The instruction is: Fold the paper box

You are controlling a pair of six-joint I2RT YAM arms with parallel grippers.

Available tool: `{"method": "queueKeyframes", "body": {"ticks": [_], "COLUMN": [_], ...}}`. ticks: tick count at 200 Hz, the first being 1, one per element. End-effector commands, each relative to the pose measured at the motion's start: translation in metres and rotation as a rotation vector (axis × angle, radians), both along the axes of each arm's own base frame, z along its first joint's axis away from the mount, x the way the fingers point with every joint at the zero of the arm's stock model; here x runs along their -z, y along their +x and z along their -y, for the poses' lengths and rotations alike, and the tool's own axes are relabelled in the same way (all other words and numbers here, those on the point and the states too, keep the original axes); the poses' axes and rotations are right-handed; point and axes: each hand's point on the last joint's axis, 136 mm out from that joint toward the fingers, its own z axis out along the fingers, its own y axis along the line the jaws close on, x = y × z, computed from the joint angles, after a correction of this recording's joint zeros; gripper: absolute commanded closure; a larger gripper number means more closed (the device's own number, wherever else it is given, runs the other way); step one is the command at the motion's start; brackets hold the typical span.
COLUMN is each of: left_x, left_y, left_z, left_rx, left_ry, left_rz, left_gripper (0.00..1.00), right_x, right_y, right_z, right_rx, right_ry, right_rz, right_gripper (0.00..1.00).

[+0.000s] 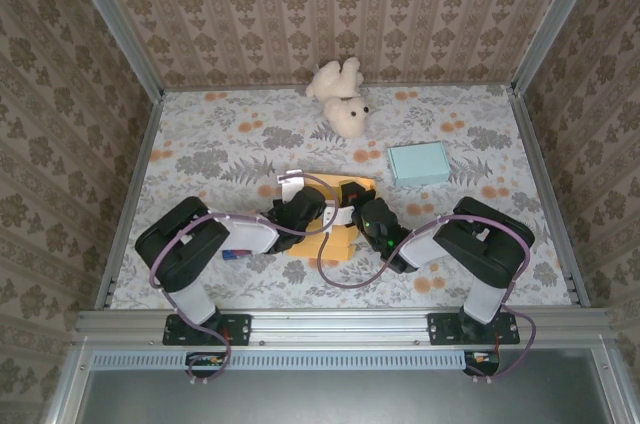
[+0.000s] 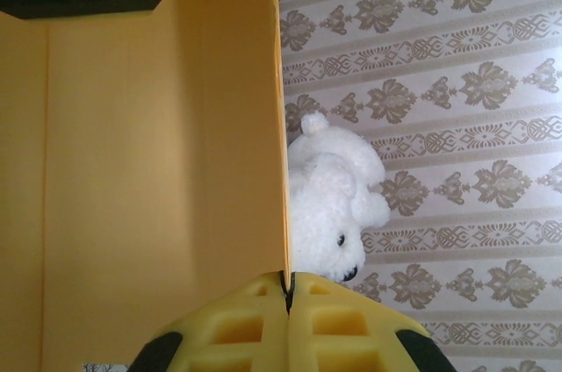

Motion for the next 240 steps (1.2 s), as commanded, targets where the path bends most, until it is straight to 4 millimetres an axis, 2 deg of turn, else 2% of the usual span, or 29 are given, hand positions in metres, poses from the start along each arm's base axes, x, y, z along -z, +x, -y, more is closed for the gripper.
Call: {"method": "queueKeyframes", "body": {"ticks": [1, 51, 102, 139, 144, 147, 156, 191, 221, 240], "left_x": [0.007, 0.015, 0.014, 0.008, 0.007, 0.006, 0.004, -0.003, -0.017, -0.019], "left_y": [0.011, 0.016, 0.01, 0.006, 0.005, 0.005, 0.005, 0.001, -0.01, -0.022], "left_z": [-0.048, -0.023, -0.008, -0.002, -0.002, -0.002, -0.003, 0.0, 0.007, 0.025], "left_rx": [-0.17, -0.003, 0.146, 0.225, 0.231, 0.234, 0.237, 0.292, 0.386, 0.522], "left_ry": [0.157, 0.151, 0.139, 0.146, 0.152, 0.152, 0.159, 0.167, 0.125, 0.105], "left_rz": [0.028, 0.061, 0.111, 0.159, 0.166, 0.172, 0.188, 0.255, 0.354, 0.359], "left_gripper": [0.9, 0.9, 0.92, 0.97, 0.97, 0.98, 0.99, 1.0, 1.0, 1.0], "right_x": [0.027, 0.026, 0.008, -0.024, -0.023, -0.033, -0.041, -0.08, -0.114, -0.127], "right_y": [0.0, 0.0, -0.011, -0.028, -0.031, -0.034, -0.041, -0.06, -0.058, -0.048], "right_z": [0.025, 0.02, 0.016, 0.018, 0.018, 0.018, 0.018, 0.02, 0.035, 0.049], "right_rx": [0.097, 0.084, 0.04, -0.013, -0.021, -0.033, -0.056, -0.113, -0.046, 0.051], "right_ry": [-0.05, -0.022, 0.105, 0.247, 0.254, 0.281, 0.32, 0.496, 0.687, 0.802], "right_rz": [-0.067, -0.08, -0.161, -0.223, -0.249, -0.247, -0.279, -0.353, -0.391, -0.447], "right_gripper": [1.0, 1.0, 0.77, 0.58, 0.55, 0.53, 0.49, 0.43, 0.32, 0.29]}}
